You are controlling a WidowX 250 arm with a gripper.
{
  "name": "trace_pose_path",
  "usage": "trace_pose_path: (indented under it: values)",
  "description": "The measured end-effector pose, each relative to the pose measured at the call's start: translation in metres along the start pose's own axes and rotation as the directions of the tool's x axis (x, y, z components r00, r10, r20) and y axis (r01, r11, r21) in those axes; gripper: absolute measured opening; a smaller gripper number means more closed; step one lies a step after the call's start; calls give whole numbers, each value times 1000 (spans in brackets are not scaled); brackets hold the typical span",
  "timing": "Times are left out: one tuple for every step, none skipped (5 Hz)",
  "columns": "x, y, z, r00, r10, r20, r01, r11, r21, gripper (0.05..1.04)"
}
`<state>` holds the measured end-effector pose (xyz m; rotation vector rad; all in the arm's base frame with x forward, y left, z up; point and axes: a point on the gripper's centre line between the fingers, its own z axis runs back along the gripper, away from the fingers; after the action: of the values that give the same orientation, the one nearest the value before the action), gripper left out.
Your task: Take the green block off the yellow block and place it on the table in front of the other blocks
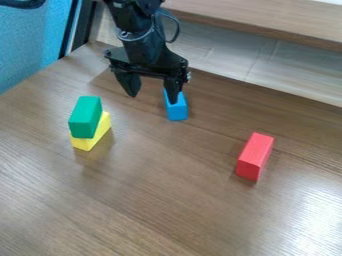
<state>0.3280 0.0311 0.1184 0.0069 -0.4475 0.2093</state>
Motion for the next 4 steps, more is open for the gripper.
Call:
trace_pose_path:
  values:
    - [-6,0,-7,999,3,-34,-3,1000,-3,1000]
    - [4,15,-1,999,46,-23,-46,999,-3,1000]
    - [12,23,7,997,72,-13,-72,997,3,1000]
    - [17,47,26,991,135,16,-135,989,63,1000]
